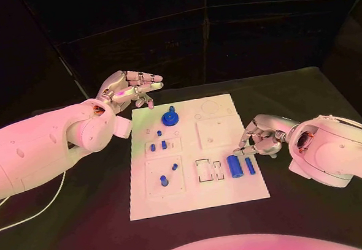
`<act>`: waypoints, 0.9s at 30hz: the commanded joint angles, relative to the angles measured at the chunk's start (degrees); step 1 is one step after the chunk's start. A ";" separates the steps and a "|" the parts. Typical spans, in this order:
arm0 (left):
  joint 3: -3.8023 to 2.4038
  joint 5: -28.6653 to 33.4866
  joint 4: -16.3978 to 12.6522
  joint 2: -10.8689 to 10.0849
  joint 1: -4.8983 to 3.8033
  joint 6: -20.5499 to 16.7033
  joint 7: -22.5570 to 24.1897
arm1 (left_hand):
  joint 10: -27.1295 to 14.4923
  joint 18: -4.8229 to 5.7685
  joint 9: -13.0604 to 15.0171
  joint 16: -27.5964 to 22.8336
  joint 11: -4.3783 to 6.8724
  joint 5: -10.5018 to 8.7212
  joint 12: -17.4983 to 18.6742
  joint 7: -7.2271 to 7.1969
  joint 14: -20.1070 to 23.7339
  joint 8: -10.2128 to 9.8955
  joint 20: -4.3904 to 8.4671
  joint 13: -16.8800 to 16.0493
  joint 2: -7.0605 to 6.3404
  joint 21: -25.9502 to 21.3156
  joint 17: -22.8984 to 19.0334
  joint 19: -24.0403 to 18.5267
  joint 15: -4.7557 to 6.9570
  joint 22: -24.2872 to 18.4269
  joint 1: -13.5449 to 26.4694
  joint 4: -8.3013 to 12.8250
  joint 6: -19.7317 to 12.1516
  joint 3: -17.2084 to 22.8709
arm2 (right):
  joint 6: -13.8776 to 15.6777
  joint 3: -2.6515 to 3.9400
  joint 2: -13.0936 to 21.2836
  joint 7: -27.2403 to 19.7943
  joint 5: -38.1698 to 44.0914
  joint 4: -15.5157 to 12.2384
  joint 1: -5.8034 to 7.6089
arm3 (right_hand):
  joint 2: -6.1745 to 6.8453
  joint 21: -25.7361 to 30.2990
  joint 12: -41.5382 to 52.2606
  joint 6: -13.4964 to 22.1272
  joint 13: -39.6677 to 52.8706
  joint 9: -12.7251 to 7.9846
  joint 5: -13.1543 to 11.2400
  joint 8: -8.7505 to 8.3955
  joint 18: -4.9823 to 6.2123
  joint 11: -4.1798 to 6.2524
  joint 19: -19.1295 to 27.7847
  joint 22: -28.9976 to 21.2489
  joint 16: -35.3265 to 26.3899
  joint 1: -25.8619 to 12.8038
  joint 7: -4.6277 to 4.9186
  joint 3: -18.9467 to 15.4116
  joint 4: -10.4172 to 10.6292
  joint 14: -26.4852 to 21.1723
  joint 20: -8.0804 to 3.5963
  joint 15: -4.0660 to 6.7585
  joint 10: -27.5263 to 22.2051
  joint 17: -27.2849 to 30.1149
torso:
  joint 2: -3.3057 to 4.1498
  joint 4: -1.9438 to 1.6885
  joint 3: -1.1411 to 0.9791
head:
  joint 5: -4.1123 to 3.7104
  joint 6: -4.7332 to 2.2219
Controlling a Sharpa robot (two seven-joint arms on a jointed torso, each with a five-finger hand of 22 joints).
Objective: Assemble the parts on the task board
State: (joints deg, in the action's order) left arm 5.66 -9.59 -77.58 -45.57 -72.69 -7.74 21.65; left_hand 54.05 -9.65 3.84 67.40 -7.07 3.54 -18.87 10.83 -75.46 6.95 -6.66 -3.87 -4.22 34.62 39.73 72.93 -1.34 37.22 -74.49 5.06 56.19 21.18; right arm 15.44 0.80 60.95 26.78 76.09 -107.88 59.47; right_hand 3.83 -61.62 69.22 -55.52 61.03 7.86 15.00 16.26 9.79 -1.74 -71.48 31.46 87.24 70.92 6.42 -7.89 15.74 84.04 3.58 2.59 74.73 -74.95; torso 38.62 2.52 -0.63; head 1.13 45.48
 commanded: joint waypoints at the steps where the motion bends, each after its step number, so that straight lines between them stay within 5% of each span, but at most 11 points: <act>1: -0.02 0.21 -0.09 -0.10 -0.07 0.45 0.30 | -0.48 -0.75 0.01 0.30 0.09 -0.23 -0.36 -0.06 0.32 0.33 -0.33 -0.05 0.54 -0.22 -0.03 0.11 -0.26 -0.09 -0.04 -0.13 -0.50 -0.36 | -1.89 -0.02 -0.08 4.00 3.77 -0.25 -0.18 | 0.23 -0.30 0.48 0.49 0.41 0.16 0.01 0.57 -0.66 -0.05 -0.36 0.10 0.23 -0.35 0.03 -0.57 0.61 4.66 -0.01 -0.19 0.12 -8.53 | 0.04 -0.13 0.04 | -0.11 0.05; 13: -0.02 0.21 -0.07 -0.15 -0.06 0.44 0.31 | -0.48 -0.75 0.01 0.30 0.09 -0.23 -0.36 -0.06 0.32 0.33 -0.33 -0.05 0.54 -0.22 -0.03 0.11 -0.26 -0.09 -0.04 -0.13 -0.50 -0.36 | -1.72 -0.22 -2.00 3.79 5.45 0.71 -1.44 | 0.38 -0.37 0.96 0.00 1.39 0.78 0.55 2.01 -0.67 0.18 -0.33 0.29 0.29 -0.76 -0.28 -1.56 0.92 4.69 -0.10 -0.04 0.42 -8.71 | 0.11 -0.13 -0.03 | 0.03 0.06; 27: -0.02 0.21 -0.04 -0.15 -0.06 0.63 0.14 | -0.54 -0.75 0.02 0.37 0.09 -0.24 -0.46 -0.06 0.30 0.39 -0.34 -0.06 0.60 -0.24 0.04 0.12 -0.26 -0.11 0.02 -0.20 -0.52 -0.46 | -5.29 -0.24 -4.14 4.75 5.90 1.93 -2.28 | 0.20 -0.56 1.69 -0.42 2.62 1.42 0.22 3.23 -0.73 0.44 -0.41 0.76 0.40 -1.29 -0.59 -2.17 0.96 4.74 -0.25 0.16 0.98 -9.03 | 0.19 -0.04 0.04 | 0.34 0.49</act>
State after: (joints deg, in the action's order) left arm 5.67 -9.59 -77.55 -45.75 -72.69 -7.73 21.63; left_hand 53.84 -9.65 3.84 67.40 -6.86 3.54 -19.15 10.83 -75.46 6.95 -6.66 -3.87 -4.22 34.62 39.73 72.93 -1.34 37.16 -74.49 4.83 56.19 20.95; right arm 12.13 0.56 56.92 31.10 81.25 -106.06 57.25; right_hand 3.83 -61.88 70.72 -55.74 63.59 9.24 15.31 19.30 9.80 -1.32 -71.69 32.17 87.48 70.19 6.21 -9.76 16.65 84.04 3.37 2.58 75.14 -74.93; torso 38.78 2.46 -0.60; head 1.40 45.85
